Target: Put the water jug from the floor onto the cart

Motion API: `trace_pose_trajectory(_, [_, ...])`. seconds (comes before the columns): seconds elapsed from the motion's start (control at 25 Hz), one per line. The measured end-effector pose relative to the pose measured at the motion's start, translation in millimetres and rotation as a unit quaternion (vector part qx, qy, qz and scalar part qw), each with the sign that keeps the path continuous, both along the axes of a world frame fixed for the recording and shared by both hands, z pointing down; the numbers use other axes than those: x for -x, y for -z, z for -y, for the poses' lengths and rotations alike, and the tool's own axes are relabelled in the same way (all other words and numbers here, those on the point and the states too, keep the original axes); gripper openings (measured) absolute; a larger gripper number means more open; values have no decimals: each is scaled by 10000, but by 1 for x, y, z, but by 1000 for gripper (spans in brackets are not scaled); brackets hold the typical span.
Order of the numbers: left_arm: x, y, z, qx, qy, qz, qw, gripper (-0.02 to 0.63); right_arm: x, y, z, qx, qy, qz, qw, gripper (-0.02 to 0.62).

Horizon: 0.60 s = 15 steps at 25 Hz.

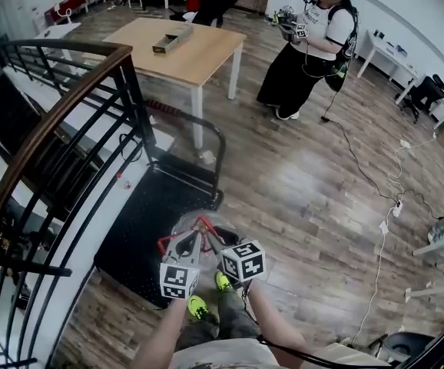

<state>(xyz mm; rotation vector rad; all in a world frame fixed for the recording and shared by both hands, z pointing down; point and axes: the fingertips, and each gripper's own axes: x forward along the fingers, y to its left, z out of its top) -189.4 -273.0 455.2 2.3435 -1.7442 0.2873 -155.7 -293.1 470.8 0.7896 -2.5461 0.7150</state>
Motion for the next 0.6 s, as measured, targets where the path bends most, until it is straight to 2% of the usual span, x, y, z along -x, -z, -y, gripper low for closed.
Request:
trace_pose_trajectory(0.36, [54,-51,62,647,815,104,9945,11,58,-41,66,456,771,168,9958,77])
trace_pose_trajectory(0.6, [95,-73,105,793,1449,47,9862,11,102,-62,111,619,1365,121,9886,77])
